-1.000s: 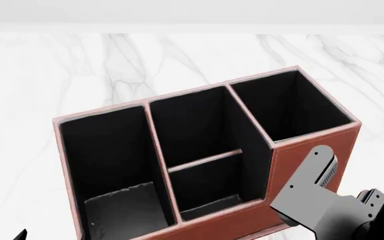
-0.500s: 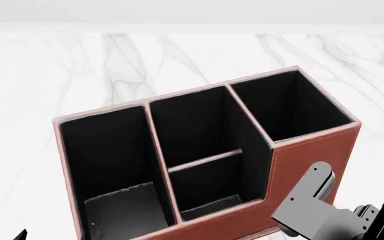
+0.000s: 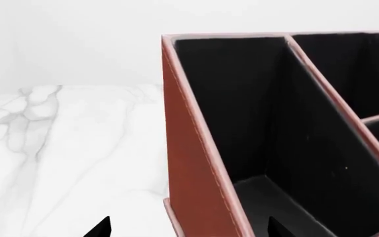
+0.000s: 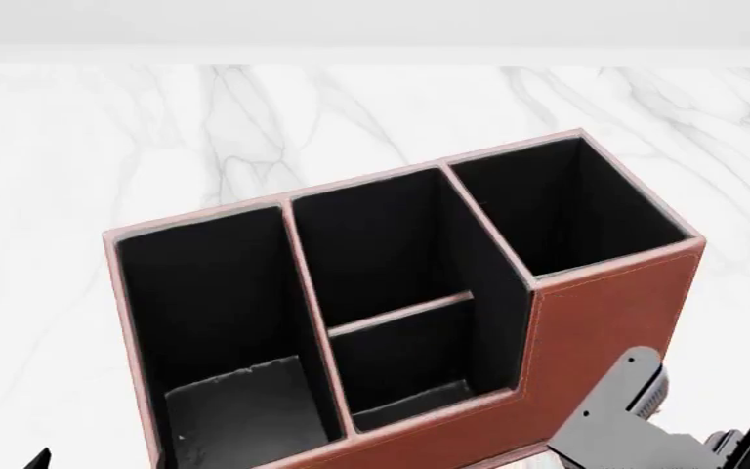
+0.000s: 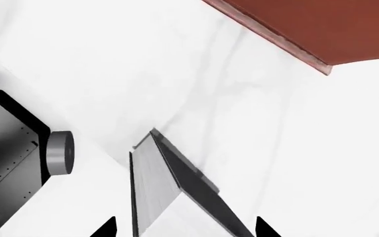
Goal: Pick up the book and place it in the left compartment of the caddy.
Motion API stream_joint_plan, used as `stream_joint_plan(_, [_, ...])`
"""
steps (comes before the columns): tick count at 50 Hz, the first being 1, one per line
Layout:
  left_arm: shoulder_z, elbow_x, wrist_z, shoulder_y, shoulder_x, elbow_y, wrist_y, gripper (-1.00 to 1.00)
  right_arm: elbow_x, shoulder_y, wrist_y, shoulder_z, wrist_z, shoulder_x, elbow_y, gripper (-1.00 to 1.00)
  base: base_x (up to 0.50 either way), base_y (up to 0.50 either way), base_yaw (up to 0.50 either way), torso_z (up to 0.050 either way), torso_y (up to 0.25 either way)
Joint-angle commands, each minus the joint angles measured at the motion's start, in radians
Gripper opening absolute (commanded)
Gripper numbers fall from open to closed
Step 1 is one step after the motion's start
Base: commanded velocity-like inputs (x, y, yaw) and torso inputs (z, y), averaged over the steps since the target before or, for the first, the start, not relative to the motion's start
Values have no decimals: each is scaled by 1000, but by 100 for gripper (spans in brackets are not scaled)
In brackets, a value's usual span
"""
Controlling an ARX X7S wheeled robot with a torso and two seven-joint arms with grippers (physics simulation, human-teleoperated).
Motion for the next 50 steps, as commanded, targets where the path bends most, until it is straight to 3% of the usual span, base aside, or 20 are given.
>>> stream_joint_plan(1, [-23,11,22,1,17,9,-7,100,-32,-21,-18,6,-41,-28,7,100,0,0,0,0,0])
stream_joint_plan(2, [-21,12,22,2,17,9,-6,100,-46,-23,-29,3,-40,-26,0,-100,0,0,0,0,0])
stream_joint_plan(21, [-10,8,16,1,11,9,-3,100,-89,-55,-103,-7,-65,-42,1,-100,0,0,0,0,0])
stream_joint_plan(36, [-5,2,11,1,6,13,-2,100,136,-161,-273,205,189,-89,245,-100,0,0,0,0,0])
stream_joint_plan(41, [-4,0,8,2,4,16,-2,100,324,-204,-392,339,352,-109,427,-100,0,0,0,0,0])
stream_joint_plan(50, [-2,-5,6,0,1,17,-2,100,423,-209,-411,385,441,-117,458,-100,0,0,0,0,0])
